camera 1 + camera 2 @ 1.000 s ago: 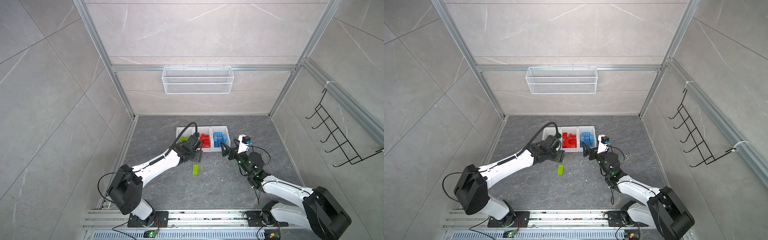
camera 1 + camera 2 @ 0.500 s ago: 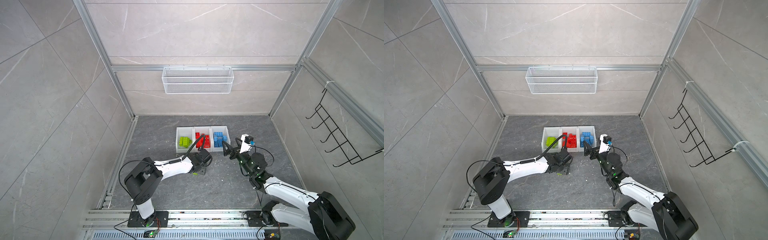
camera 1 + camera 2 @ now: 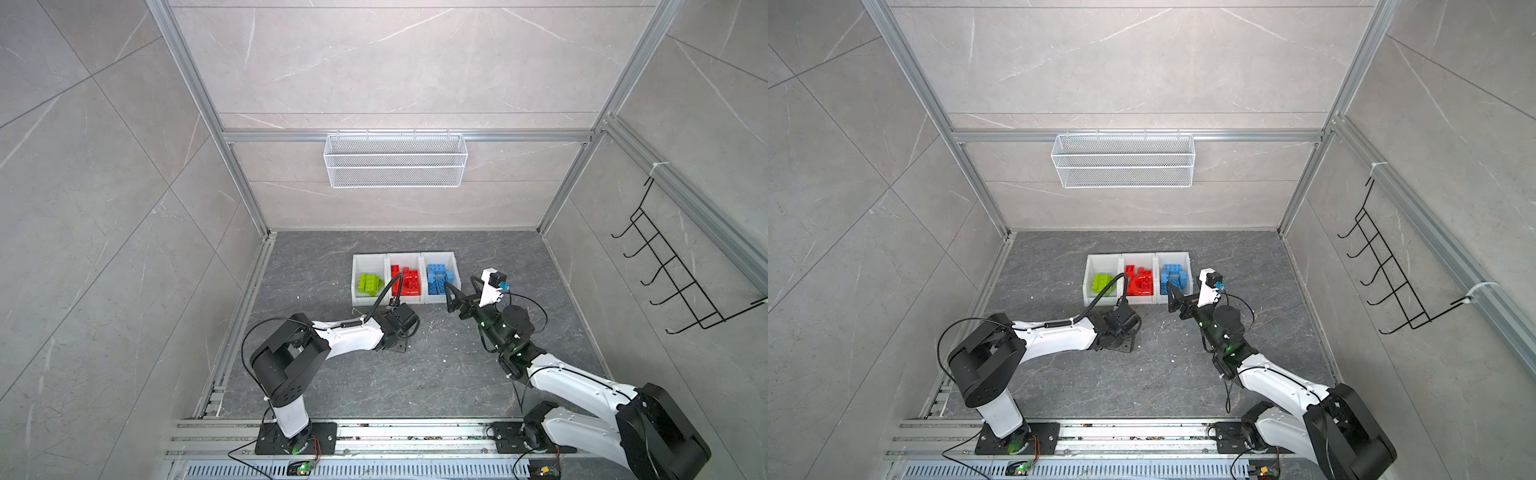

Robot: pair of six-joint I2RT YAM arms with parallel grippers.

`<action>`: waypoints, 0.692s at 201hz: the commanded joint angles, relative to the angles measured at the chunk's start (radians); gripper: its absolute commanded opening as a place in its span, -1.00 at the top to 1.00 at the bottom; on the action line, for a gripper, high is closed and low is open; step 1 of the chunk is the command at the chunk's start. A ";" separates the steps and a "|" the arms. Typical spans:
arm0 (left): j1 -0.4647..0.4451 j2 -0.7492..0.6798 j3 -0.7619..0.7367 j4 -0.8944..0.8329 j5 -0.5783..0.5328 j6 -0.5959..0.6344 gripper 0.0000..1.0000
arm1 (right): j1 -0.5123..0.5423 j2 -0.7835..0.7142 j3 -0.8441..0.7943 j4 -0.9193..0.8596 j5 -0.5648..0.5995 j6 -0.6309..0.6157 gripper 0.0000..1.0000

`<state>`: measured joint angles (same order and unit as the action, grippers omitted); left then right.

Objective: Sort the legos into containers by color
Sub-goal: 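Move the left gripper down and close on the last lime-green brick, then carry the brick with the left gripper over the green compartment and release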

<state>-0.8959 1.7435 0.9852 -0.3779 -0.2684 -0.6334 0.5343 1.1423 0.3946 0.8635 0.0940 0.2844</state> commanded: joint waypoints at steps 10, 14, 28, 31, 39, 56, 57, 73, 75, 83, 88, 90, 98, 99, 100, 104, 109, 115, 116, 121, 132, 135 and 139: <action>0.008 0.014 -0.002 0.025 0.001 -0.012 -0.22 | -0.003 0.011 0.013 0.003 0.012 0.011 -1.00; 0.009 0.015 -0.003 0.028 0.003 -0.014 -0.21 | -0.003 0.013 0.013 0.003 0.012 0.011 -1.00; 0.013 0.022 -0.008 0.034 0.004 -0.013 -0.13 | -0.003 0.015 0.014 0.004 0.012 0.011 -1.00; 0.015 0.023 -0.009 0.035 0.005 -0.012 -0.10 | -0.003 0.016 0.014 0.005 0.012 0.011 -1.00; 0.020 0.024 -0.013 0.040 0.006 -0.012 0.01 | -0.003 0.017 0.013 0.004 0.013 0.010 -1.00; 0.030 0.015 -0.022 0.043 0.005 -0.008 0.18 | -0.004 0.021 0.013 0.006 0.012 0.009 -1.00; 0.030 0.014 -0.022 0.043 0.005 -0.008 0.19 | -0.004 0.021 0.013 0.005 0.012 0.010 -1.00; 0.039 0.000 -0.026 0.041 0.005 -0.008 0.30 | -0.004 0.020 0.014 0.006 0.012 0.010 -1.00; 0.039 -0.003 -0.026 0.041 0.005 -0.006 0.31 | -0.004 0.020 0.014 0.006 0.012 0.010 -1.00; 0.040 -0.012 -0.026 0.040 0.005 -0.002 0.32 | -0.004 0.020 0.014 0.006 0.012 0.009 -1.00; 0.040 -0.019 -0.025 0.038 0.005 0.001 0.33 | -0.005 0.019 0.013 0.006 0.012 0.009 -1.00; 0.040 -0.020 -0.025 0.037 0.005 0.003 0.33 | -0.003 0.019 0.013 0.006 0.014 0.009 -1.00; 0.040 -0.032 -0.022 0.031 0.000 0.005 0.33 | -0.005 0.019 0.013 0.006 0.012 0.009 -1.00; 0.040 -0.033 -0.022 0.030 -0.001 0.005 0.34 | -0.005 0.020 0.013 0.006 0.012 0.010 -1.00; 0.040 -0.035 -0.021 0.029 -0.001 0.006 0.34 | -0.005 0.019 0.013 0.006 0.012 0.009 -1.00; 0.040 -0.042 -0.019 0.026 -0.004 0.010 0.34 | -0.005 0.020 0.013 0.006 0.012 0.010 -1.00; 0.042 -0.051 -0.017 0.021 -0.006 0.013 0.35 | -0.005 0.020 0.014 0.005 0.012 0.009 -1.00; 0.043 -0.065 -0.015 0.014 -0.008 0.018 0.36 | -0.005 0.020 0.013 0.005 0.013 0.010 -1.00; 0.044 -0.068 -0.014 0.013 -0.008 0.020 0.36 | -0.005 0.020 0.013 0.005 0.012 0.010 -1.00; 0.046 -0.081 -0.009 0.007 -0.010 0.025 0.36 | -0.005 0.020 0.013 0.005 0.012 0.009 -1.00; 0.061 -0.119 0.000 -0.005 -0.002 0.042 0.36 | -0.005 0.022 0.014 0.004 0.012 0.009 -1.00; 0.066 -0.130 0.002 -0.008 -0.001 0.049 0.36 | -0.005 0.022 0.013 0.006 0.013 0.009 -1.00; 0.075 -0.145 0.007 -0.014 0.003 0.059 0.36 | -0.004 0.023 0.014 0.006 0.013 0.010 -1.00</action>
<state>-0.8536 1.7103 0.9699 -0.3508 -0.2592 -0.6231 0.5343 1.1572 0.3946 0.8639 0.0940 0.2844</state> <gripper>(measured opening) 0.339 0.998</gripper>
